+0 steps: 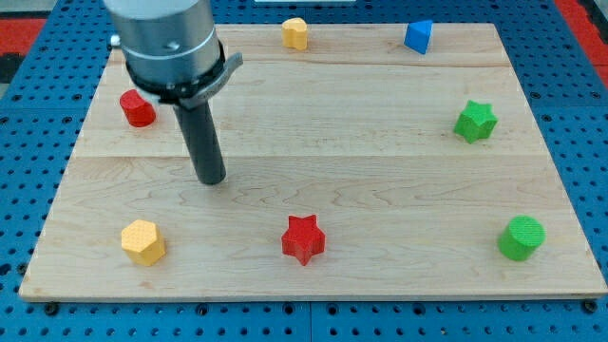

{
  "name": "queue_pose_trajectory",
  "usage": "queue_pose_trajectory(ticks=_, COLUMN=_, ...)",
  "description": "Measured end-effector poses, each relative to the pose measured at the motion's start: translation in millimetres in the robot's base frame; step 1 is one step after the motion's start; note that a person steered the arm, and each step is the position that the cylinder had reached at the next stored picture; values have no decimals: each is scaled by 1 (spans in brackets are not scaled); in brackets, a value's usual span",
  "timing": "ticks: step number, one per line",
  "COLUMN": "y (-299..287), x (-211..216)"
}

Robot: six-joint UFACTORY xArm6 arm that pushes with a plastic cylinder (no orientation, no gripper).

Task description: Move the red circle to the center

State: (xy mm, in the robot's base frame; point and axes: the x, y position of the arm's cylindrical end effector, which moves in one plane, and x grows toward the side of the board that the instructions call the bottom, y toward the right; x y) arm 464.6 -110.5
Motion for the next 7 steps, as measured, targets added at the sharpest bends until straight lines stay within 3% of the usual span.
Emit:
queue_pose_trajectory(ticks=1, y=4, x=-11)
queue_pose_trajectory(ticks=3, y=-150, x=-21)
queue_pose_trajectory(ticks=4, y=-185, x=-61)
queue_pose_trajectory(ticks=5, y=-123, x=-93)
queue_pose_trajectory(ticks=6, y=6, x=-93)
queue_pose_trajectory(ticks=7, y=31, x=-94)
